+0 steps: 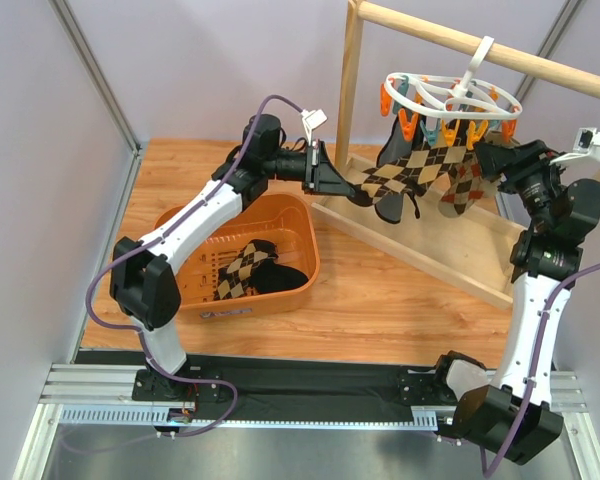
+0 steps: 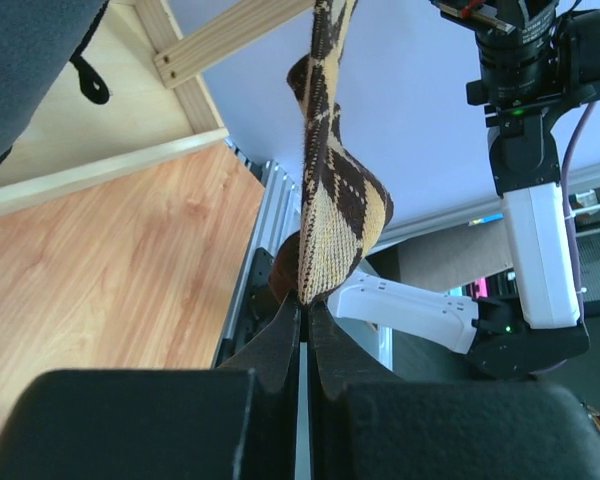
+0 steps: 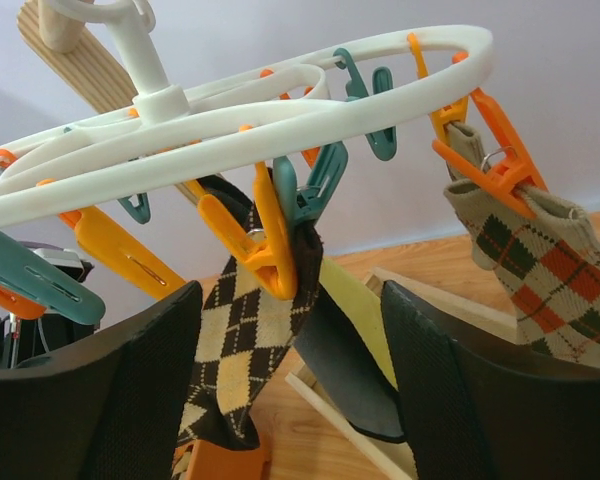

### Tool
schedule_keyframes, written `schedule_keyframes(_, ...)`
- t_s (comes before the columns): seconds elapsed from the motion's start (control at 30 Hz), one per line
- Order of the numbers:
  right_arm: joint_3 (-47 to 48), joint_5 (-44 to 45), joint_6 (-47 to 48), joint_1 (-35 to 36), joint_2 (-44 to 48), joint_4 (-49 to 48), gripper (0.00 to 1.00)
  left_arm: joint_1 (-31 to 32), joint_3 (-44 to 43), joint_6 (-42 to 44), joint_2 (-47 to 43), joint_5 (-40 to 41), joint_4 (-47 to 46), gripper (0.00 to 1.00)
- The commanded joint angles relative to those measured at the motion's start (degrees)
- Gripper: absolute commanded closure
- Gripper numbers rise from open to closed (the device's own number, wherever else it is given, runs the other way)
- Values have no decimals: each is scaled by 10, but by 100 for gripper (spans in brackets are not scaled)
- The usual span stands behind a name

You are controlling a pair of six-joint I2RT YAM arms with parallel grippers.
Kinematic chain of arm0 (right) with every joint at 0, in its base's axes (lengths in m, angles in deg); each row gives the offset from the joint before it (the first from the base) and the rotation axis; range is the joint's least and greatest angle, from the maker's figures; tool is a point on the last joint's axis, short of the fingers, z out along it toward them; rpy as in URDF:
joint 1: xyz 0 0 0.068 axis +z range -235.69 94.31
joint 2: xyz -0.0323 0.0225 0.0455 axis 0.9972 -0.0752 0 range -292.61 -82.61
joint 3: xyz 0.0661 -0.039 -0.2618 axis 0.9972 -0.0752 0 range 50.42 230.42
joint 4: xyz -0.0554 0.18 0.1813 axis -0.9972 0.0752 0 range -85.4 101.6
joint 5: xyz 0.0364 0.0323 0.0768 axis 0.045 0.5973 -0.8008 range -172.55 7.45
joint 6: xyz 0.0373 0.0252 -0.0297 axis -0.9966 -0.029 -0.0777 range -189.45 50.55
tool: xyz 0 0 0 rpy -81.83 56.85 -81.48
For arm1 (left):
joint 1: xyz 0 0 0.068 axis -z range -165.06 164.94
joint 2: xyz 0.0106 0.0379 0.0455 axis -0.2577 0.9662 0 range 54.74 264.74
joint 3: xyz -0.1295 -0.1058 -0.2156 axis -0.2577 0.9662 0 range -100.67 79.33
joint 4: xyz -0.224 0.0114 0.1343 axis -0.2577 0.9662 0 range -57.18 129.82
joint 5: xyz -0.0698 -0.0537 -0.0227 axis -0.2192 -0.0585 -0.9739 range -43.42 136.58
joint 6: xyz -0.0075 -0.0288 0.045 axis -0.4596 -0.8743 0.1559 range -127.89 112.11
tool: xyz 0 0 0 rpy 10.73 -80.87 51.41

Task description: Remove the socks clipped to the hanger

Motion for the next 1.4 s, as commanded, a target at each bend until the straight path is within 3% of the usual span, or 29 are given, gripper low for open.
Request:
schedule_keyframes(0.0,-4,33,-25,1,19,-21,32,-8,-14,3,-37,-22,8,100)
schedule_keyframes(0.1,-5,64,-29,4,18,-9,57,-9,-14,4,-37,-27,9,100)
schedule_keyframes(0.2,2,99,-14,6,17,20,61,-9,-10,4,-38,-28,7,100)
schedule_keyframes(0.37,12,96,-2,10,2,16,59,-9,-7,4,-40,-30,6,100)
schedule_keyframes(0.7,37,67,28,26,-53,-29,45,-7,47,-16,-57,-30,-47,100)
schedule_keyframes(0.93,12,46,8,35,-47,-97,45,19,73,-10,-54,-20,-52,100)
schedule_keyframes(1.13,14,43,11,35,-48,-91,40,33,76,6,-53,-6,-36,100)
schedule_keyframes(1.37,15,50,3,35,-69,-114,45,43,90,10,-66,-4,-36,100)
